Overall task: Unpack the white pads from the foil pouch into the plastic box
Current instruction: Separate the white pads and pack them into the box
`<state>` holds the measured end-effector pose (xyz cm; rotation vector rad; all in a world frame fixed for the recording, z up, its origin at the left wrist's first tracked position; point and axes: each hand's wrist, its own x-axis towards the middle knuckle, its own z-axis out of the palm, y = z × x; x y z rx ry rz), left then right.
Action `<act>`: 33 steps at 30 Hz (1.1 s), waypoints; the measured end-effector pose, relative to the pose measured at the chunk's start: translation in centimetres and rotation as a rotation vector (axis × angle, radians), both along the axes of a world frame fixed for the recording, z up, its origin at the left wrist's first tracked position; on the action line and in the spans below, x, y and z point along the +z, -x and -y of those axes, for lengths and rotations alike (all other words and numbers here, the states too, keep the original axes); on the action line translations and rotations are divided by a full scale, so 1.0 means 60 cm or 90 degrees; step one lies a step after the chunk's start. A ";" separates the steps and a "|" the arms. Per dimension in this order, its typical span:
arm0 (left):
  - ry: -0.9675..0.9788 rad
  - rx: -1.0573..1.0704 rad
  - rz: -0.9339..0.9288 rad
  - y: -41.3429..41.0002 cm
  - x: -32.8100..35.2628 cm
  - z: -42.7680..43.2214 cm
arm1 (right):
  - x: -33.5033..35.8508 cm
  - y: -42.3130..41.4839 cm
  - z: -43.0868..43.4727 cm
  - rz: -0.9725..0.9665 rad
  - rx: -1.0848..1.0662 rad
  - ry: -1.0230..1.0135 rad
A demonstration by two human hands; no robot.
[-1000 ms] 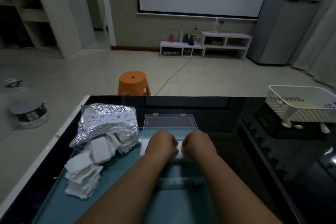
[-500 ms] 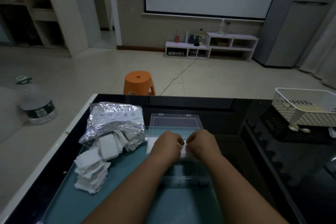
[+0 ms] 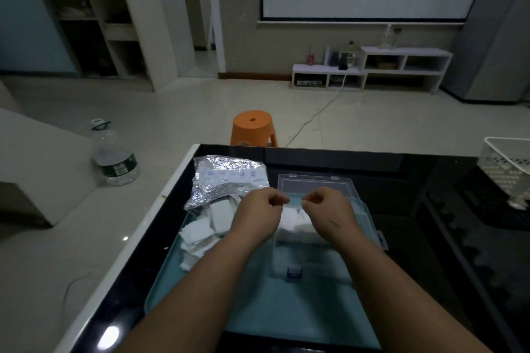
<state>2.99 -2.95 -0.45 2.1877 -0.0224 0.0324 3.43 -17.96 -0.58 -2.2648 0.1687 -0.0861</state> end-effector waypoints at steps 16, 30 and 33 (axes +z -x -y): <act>-0.133 0.074 -0.003 0.028 0.032 -0.211 | 0.016 0.035 -0.123 0.018 0.130 -0.034; -0.464 -0.020 -0.070 0.024 0.002 -0.223 | 0.004 0.035 -0.134 -0.001 0.147 -0.006; -0.506 -0.069 -0.092 0.023 -0.010 -0.221 | 0.003 0.035 -0.132 -0.007 0.153 -0.005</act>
